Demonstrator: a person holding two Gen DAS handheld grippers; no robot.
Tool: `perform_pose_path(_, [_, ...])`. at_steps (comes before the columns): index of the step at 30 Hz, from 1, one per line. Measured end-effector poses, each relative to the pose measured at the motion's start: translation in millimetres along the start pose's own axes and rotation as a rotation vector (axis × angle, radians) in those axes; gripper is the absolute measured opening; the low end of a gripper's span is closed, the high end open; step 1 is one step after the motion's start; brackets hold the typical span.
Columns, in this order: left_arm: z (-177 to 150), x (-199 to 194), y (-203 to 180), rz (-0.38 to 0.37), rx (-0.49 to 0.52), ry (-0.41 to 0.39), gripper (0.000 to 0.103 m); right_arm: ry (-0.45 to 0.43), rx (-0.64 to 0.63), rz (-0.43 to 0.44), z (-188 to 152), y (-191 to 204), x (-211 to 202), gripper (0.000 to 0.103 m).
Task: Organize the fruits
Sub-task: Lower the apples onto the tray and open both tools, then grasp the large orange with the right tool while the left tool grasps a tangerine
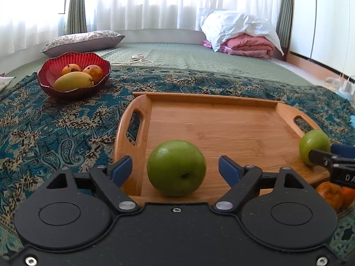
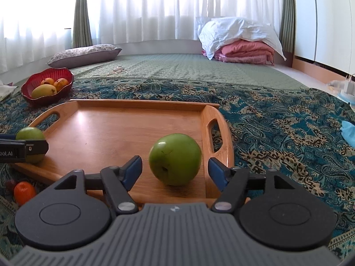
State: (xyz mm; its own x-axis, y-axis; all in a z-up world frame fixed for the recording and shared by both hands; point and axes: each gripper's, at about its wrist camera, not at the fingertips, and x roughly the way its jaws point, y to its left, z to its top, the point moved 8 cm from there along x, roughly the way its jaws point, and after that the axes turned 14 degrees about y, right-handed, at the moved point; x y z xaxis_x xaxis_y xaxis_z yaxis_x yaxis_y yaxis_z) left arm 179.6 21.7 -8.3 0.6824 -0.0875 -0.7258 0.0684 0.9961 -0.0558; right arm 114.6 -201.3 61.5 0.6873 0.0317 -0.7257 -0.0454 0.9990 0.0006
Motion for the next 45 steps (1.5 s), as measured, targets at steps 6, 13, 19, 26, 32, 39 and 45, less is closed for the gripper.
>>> perform_pose_path(6, [-10.4, -15.9, -1.8, -0.019, 0.003, -0.037, 0.097, -0.034, -0.003, 0.013, -6.7, 4.7, -14.3, 0.084])
perform_pose_path(13, [-23.1, -37.9, -9.9, -0.05, 0.021, -0.102, 0.102, -0.08, -0.004, 0.038, -17.4, 11.0, -28.9, 0.085])
perform_pose_path(19, [-37.5, -48.8, -18.1, -0.069, 0.045, -0.127, 0.103, -0.122, -0.002, 0.053, -31.4, 15.8, -40.5, 0.087])
perform_pose_path(26, [-57.0, -50.2, -27.5, -0.055, 0.095, -0.124, 0.103, -0.126, -0.018, 0.029, -45.6, 19.4, -43.4, 0.089])
perform_pose_path(32, [-69.8, -54.8, -36.2, -0.072, 0.117, -0.131, 0.094, -0.126, -0.089, -0.008, -56.6, 29.4, -43.5, 0.089])
perform_pose_path(39, [-78.2, -58.9, -50.2, -0.103, 0.14, -0.102, 0.065, -0.113, -0.15, -0.01, -63.5, 41.6, -43.4, 0.082])
perform_pose_path(45, [-85.3, -52.2, -51.3, -0.055, 0.148, -0.071, 0.054, -0.082, -0.152, -0.007, -66.2, 42.7, -39.1, 0.071])
